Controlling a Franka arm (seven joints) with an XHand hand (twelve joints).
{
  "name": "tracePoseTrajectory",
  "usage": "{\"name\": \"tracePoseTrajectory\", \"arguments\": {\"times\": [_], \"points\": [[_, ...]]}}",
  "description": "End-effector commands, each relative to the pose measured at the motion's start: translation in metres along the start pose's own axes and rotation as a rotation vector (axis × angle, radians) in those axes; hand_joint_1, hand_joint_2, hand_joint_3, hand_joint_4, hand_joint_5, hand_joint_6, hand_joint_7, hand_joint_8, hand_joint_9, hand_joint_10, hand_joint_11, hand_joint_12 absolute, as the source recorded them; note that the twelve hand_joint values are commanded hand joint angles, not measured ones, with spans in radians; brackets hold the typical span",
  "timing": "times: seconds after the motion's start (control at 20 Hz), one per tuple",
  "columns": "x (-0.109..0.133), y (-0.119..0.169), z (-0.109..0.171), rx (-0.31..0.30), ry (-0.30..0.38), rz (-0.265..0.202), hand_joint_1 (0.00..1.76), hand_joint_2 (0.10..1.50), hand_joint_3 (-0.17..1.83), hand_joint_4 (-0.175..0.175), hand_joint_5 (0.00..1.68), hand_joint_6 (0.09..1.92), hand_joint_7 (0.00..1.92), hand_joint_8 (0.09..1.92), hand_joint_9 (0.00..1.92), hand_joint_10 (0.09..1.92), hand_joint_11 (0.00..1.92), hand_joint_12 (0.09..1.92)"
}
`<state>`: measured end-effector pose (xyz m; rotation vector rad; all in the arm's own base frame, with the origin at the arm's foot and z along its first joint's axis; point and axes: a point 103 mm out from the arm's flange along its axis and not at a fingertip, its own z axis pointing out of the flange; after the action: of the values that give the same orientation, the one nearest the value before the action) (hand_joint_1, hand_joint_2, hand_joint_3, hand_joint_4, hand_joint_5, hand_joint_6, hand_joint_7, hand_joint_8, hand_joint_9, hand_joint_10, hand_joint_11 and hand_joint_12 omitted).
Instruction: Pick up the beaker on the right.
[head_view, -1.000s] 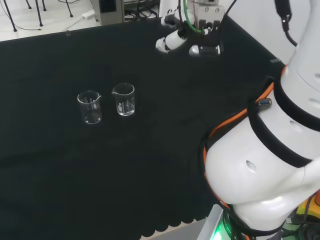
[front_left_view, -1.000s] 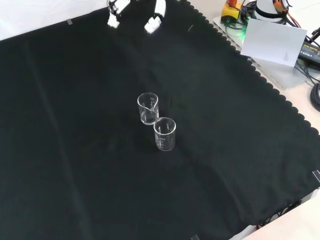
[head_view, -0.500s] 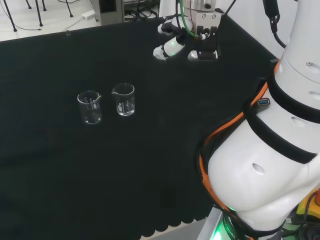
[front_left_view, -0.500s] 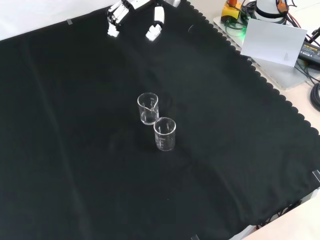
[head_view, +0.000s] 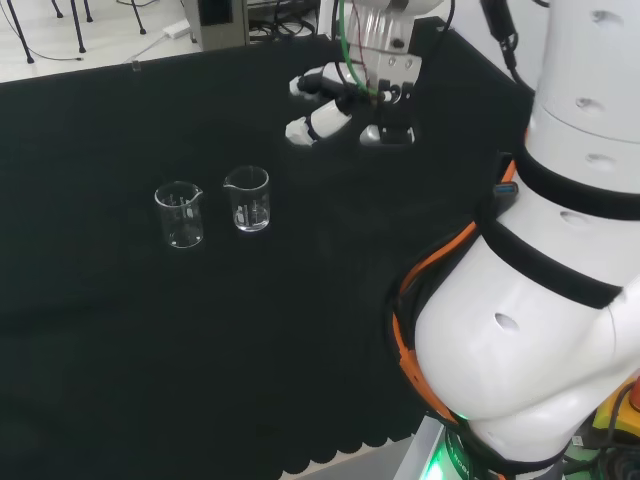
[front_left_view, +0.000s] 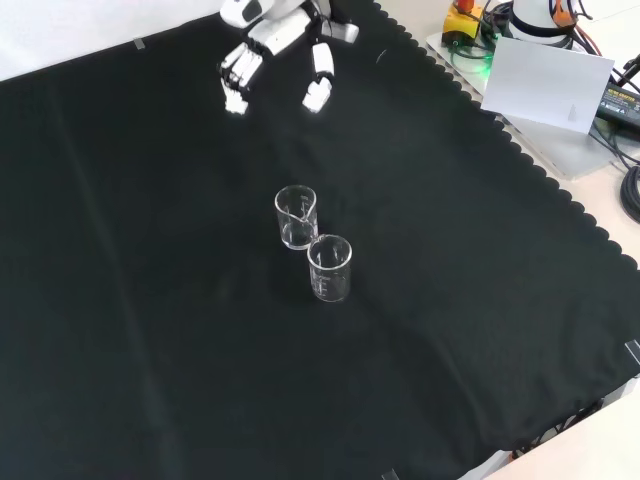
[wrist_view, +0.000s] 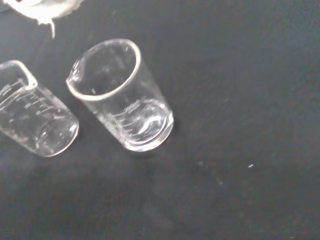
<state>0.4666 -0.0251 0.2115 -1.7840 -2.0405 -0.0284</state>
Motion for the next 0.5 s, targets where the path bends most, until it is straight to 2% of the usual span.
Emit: {"name": "tracePoseTrajectory", "arguments": {"times": [0.05,0.5], "points": [[0.003,0.026,0.043,0.029,0.106,-0.105,0.70,0.54,0.65,0.006,0.27,0.09,0.21,0.52,0.29,0.64,0.00,1.11],[-0.008,0.040,0.067,0.040,0.143,-0.136,0.73,0.51,0.66,0.009,0.24,0.09,0.17,0.49,0.25,0.62,0.00,1.06]]}}
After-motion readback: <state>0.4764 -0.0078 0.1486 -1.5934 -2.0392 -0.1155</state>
